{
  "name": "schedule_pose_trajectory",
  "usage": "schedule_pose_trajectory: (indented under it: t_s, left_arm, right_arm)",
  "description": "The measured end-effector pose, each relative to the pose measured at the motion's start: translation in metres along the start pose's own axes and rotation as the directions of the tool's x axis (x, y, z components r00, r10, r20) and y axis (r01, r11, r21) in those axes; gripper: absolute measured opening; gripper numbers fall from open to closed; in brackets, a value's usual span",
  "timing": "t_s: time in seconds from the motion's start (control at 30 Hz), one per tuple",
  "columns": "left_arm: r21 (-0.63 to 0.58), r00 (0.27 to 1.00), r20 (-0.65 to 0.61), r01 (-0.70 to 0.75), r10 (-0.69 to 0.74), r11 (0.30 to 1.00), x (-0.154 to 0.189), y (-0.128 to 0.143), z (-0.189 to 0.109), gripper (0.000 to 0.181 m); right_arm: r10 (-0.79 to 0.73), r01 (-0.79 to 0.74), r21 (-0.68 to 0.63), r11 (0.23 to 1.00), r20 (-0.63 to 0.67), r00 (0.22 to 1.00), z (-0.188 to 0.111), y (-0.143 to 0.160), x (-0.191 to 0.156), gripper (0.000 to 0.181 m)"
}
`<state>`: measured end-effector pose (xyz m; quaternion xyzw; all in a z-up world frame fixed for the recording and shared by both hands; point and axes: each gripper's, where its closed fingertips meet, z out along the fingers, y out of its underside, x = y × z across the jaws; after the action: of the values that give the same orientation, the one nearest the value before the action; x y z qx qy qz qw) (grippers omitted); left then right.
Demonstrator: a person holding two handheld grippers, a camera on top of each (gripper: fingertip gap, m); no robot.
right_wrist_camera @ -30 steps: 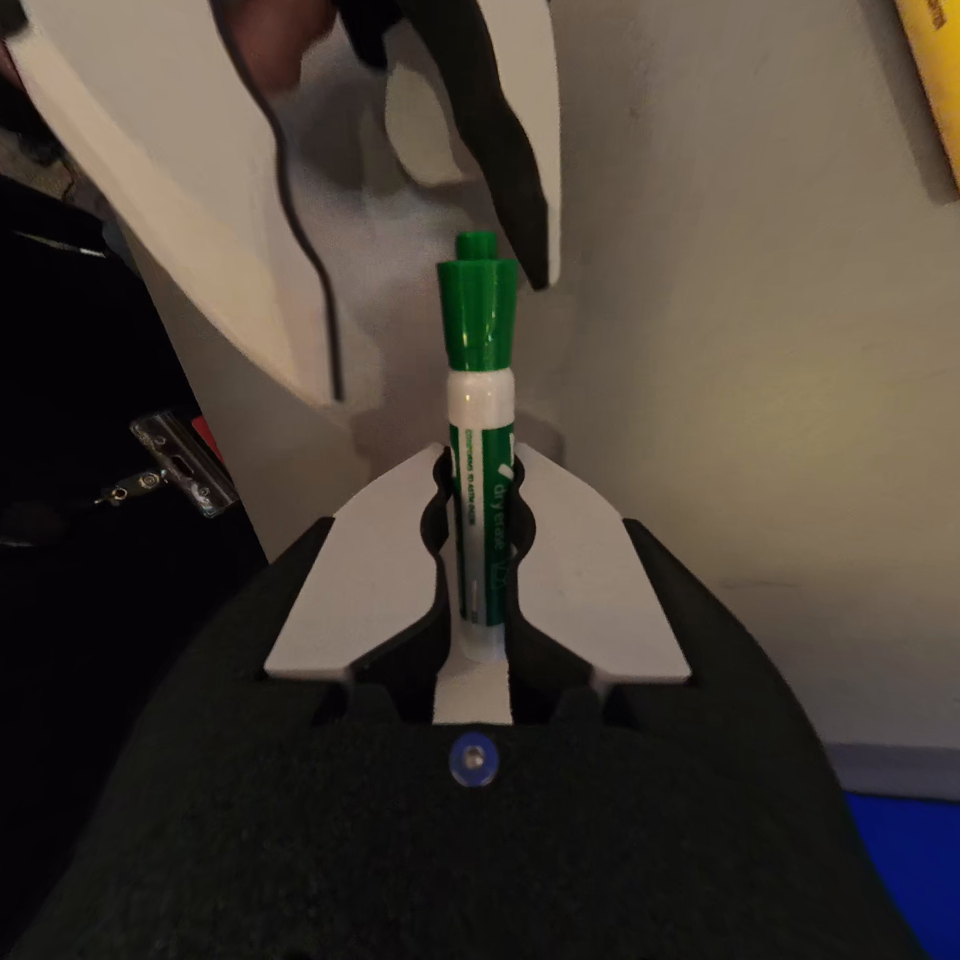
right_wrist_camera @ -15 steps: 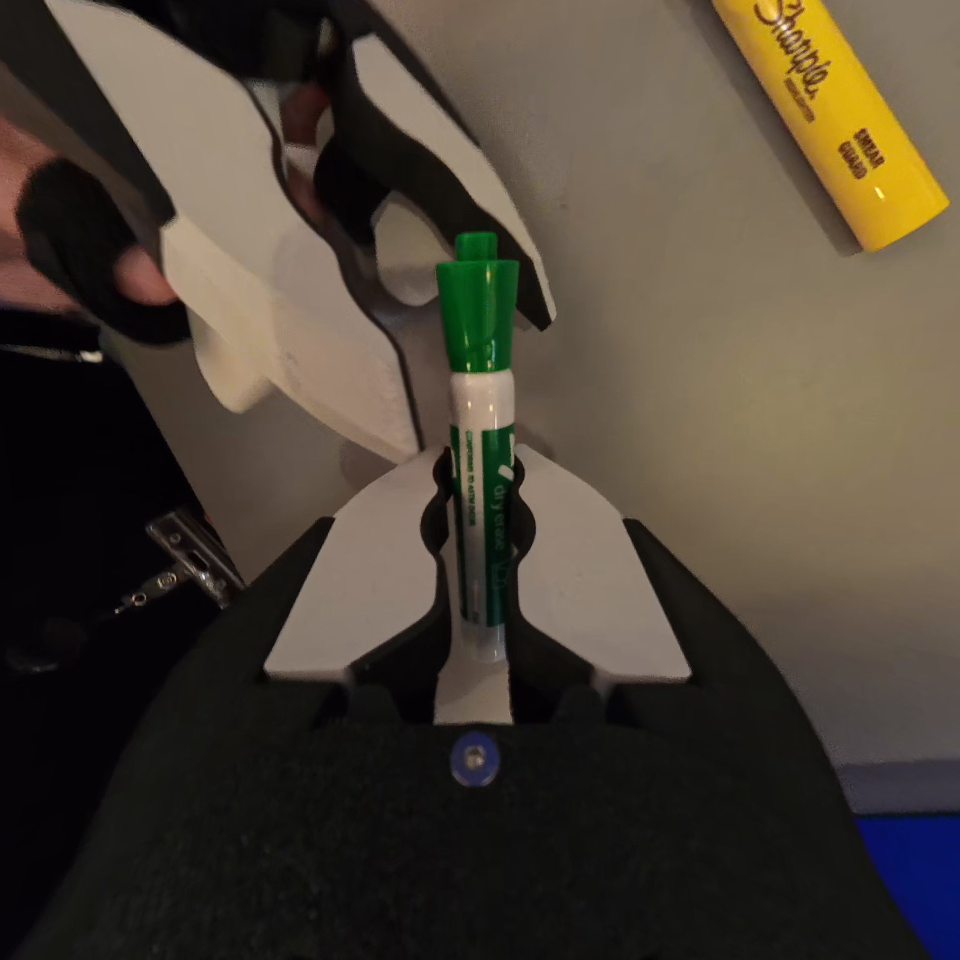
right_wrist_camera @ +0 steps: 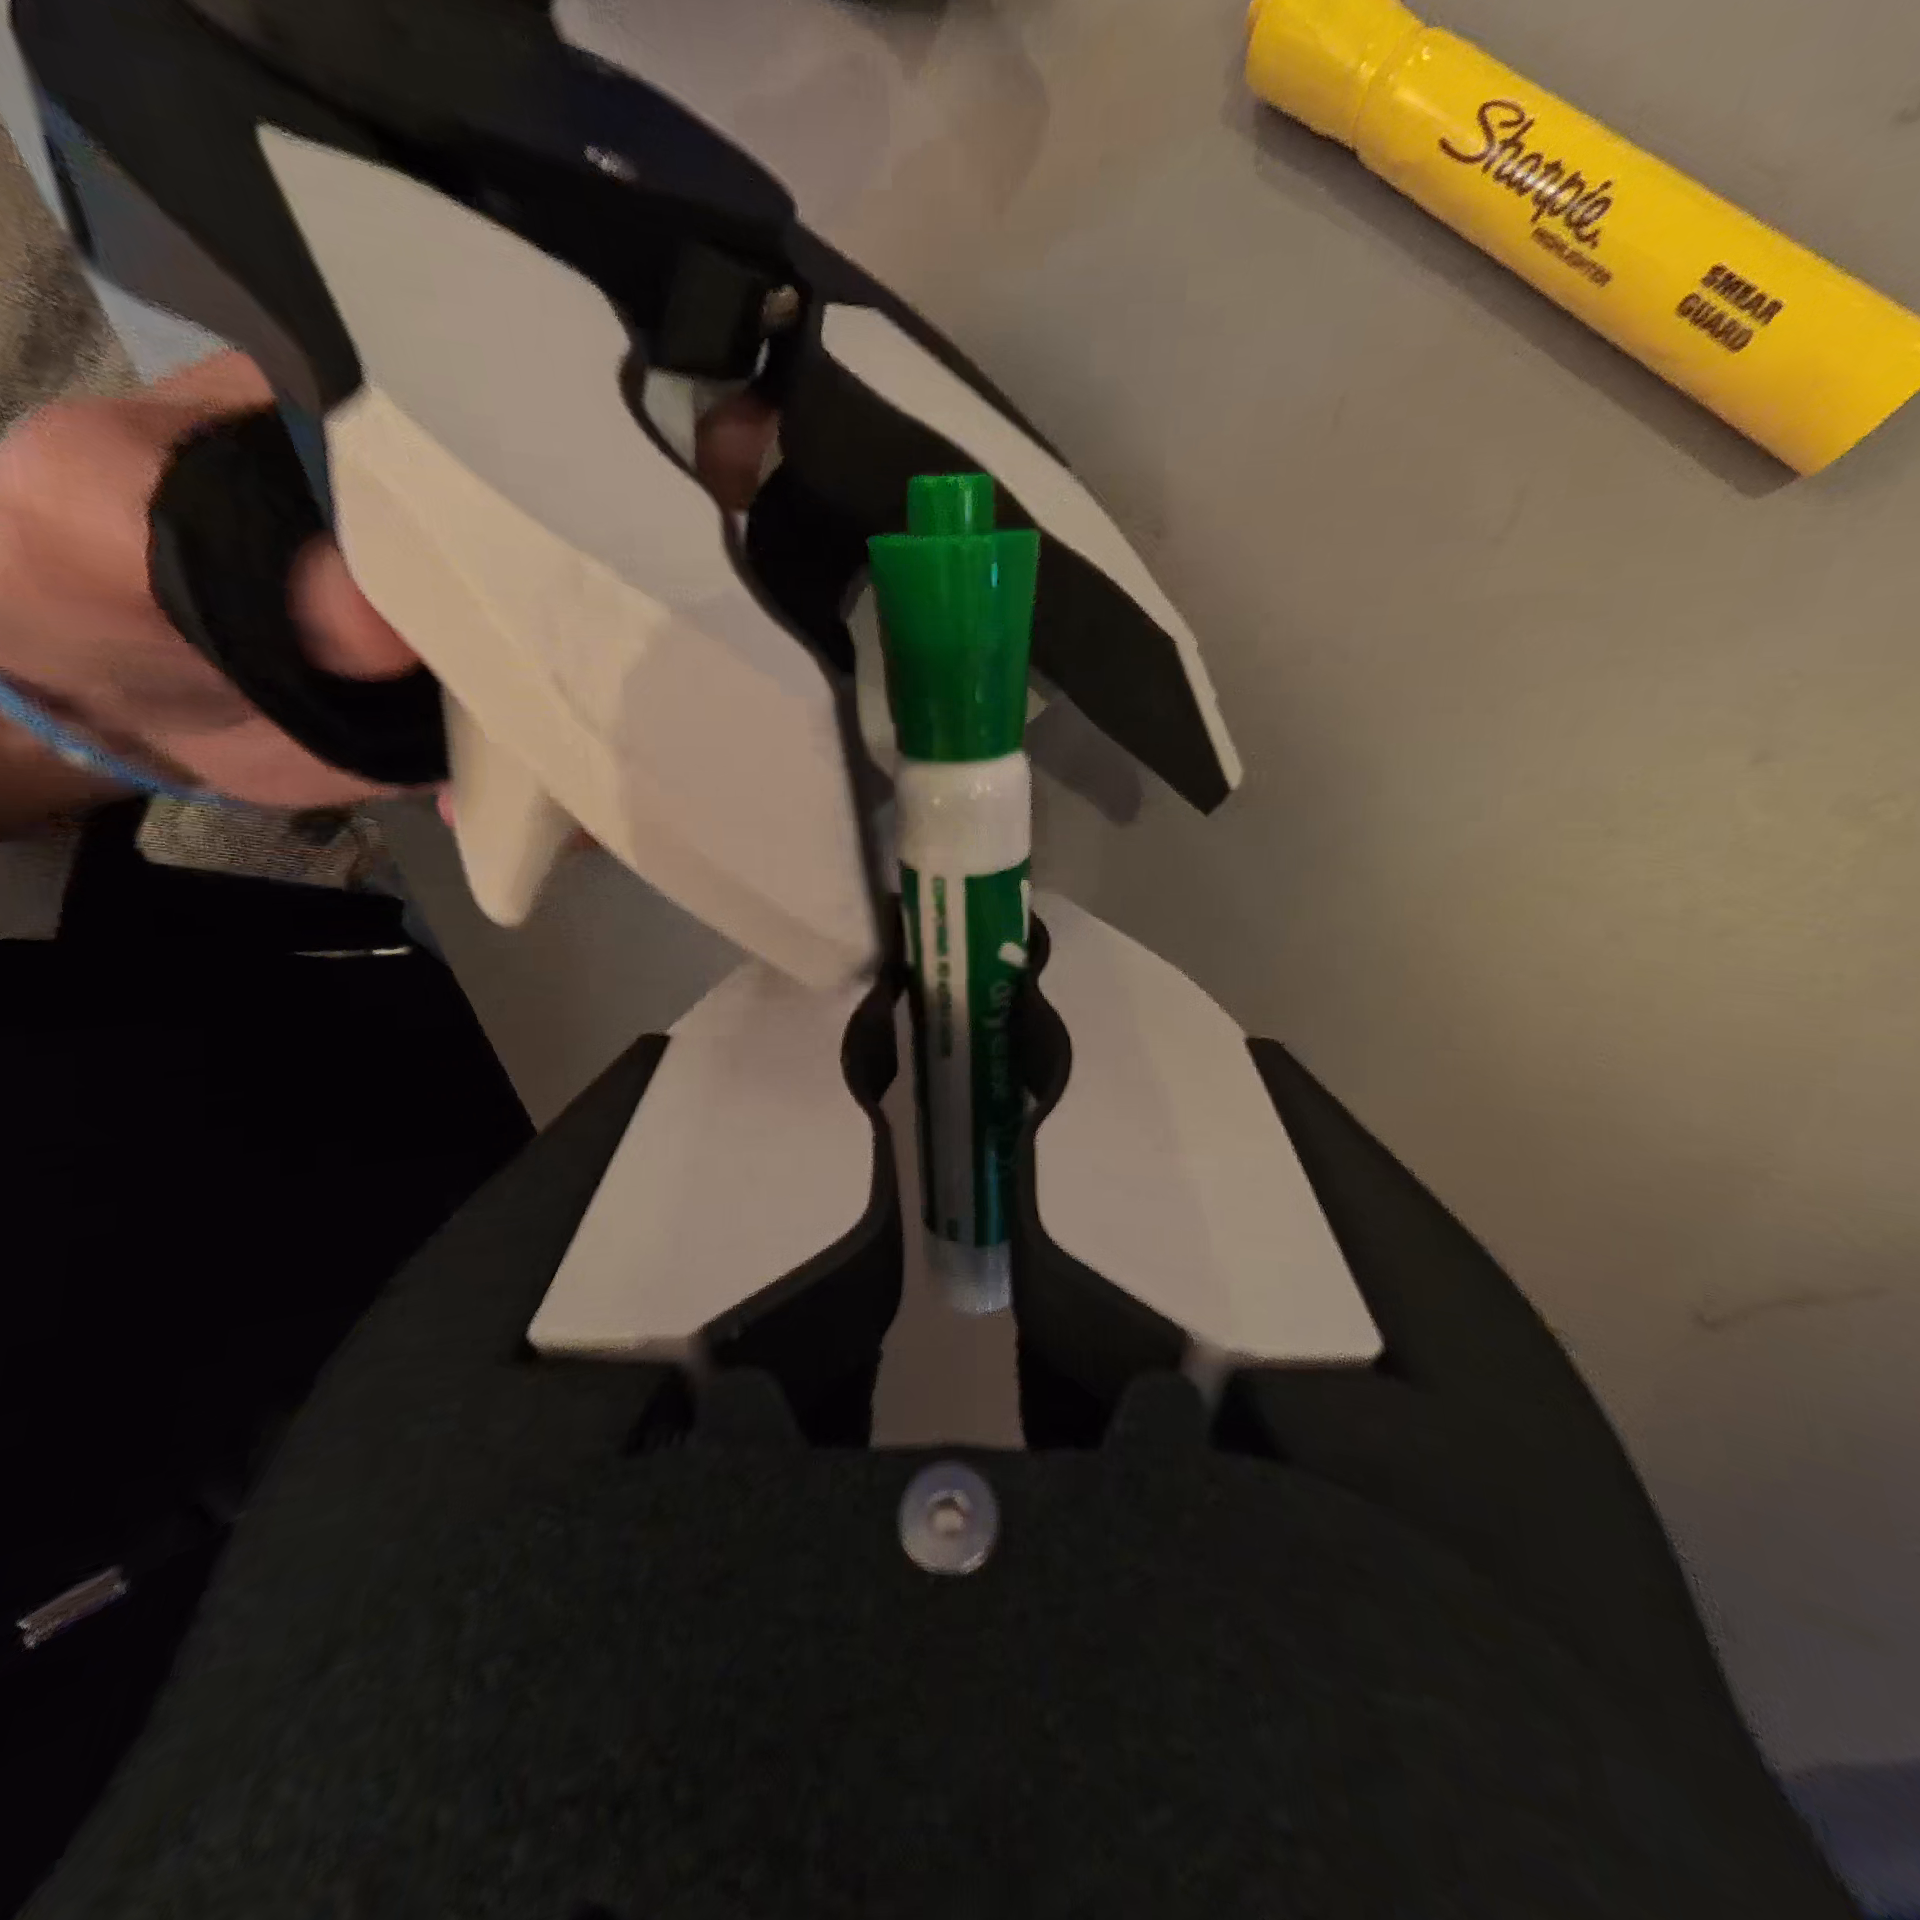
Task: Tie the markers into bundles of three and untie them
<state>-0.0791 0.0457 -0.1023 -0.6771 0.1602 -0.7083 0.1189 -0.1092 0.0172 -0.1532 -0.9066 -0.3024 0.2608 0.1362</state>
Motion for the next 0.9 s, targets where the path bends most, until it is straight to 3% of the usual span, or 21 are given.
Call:
schedule_pose_trajectory:
  t_s: [0.17, 0.33, 0.5, 0.67, 0.9]
  left_arm:
    - [-0.105, 0.998, -0.041, -0.062, 0.058, 0.993, 0.002, 0.003, -0.025, 0.067]
    - [-0.138, 0.969, 0.136, -0.186, 0.205, 0.973, -0.005, 0.024, -0.056, 0.074]
    - [-0.104, 0.948, 0.222, -0.210, 0.228, 0.972, 0.003, 0.054, -0.054, 0.077]
    - [-0.024, 0.938, 0.279, -0.205, 0.203, 0.979, -0.003, 0.033, -0.055, 0.083]
    - [-0.047, 0.949, 0.176, -0.256, 0.260, 0.966, -0.001, 0.023, -0.049, 0.088]
  right_arm:
    - [0.037, -0.037, 0.003, 0.999, 0.053, 0.998, 0.002, 0.001, -0.005, 0.019]
    - [0.118, -0.118, -0.005, 0.993, 0.102, 0.988, 0.002, 0.002, 0.002, 0.019]
    - [0.211, -0.210, -0.020, 0.977, 0.163, 0.964, 0.002, -0.004, 0.009, 0.019]
    - [0.181, -0.177, -0.045, 0.983, 0.129, 0.975, 0.004, -0.005, 0.008, 0.019]
    - [0.157, -0.152, -0.057, 0.987, 0.098, 0.983, 0.002, -0.005, 0.007, 0.019]
